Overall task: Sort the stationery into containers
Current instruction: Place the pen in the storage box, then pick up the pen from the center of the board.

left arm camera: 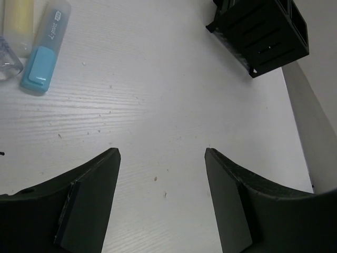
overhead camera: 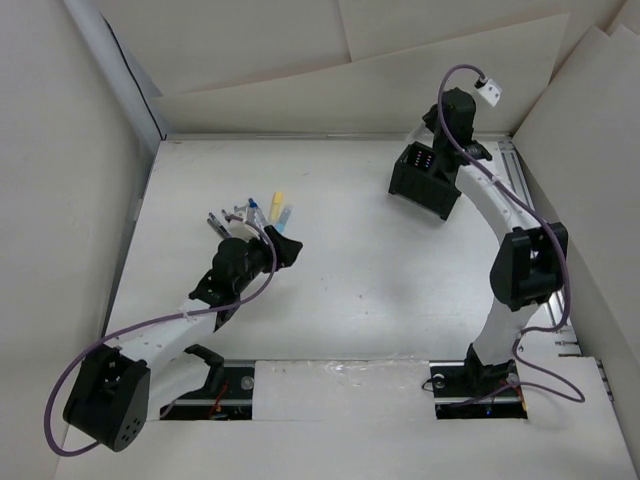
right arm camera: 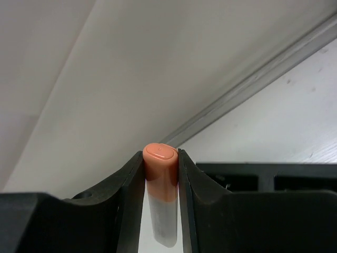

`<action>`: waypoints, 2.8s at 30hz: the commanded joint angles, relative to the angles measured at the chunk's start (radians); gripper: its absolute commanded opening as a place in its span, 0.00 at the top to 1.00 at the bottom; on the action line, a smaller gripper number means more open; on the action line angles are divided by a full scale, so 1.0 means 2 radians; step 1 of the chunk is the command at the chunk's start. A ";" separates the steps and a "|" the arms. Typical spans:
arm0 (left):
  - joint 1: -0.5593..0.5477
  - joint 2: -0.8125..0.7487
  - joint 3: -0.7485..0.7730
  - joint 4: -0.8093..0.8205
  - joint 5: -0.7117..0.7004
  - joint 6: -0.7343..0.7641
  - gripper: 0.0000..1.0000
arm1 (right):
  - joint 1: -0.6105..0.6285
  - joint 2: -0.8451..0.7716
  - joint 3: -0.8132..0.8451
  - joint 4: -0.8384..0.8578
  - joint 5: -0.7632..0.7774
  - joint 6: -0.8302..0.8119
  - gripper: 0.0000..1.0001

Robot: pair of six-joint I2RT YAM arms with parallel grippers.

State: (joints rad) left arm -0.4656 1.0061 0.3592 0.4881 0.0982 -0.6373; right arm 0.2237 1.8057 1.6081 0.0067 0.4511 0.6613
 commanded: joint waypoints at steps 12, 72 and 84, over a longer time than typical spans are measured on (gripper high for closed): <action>0.008 0.067 0.051 -0.045 -0.091 -0.004 0.46 | -0.012 0.087 0.076 -0.030 0.125 -0.081 0.97; -0.003 0.368 0.305 -0.221 -0.248 0.075 0.54 | 0.167 -0.173 -0.212 -0.004 -0.008 -0.018 0.59; -0.003 0.392 0.330 -0.227 -0.248 0.092 0.62 | 0.181 -0.182 -0.212 0.000 -0.013 -0.023 0.50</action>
State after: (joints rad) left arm -0.4656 1.7878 0.9825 0.0456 -0.3935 -0.4808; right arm 0.5709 1.4849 1.1824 -0.0444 0.4355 0.6250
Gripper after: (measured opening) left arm 0.399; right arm 0.489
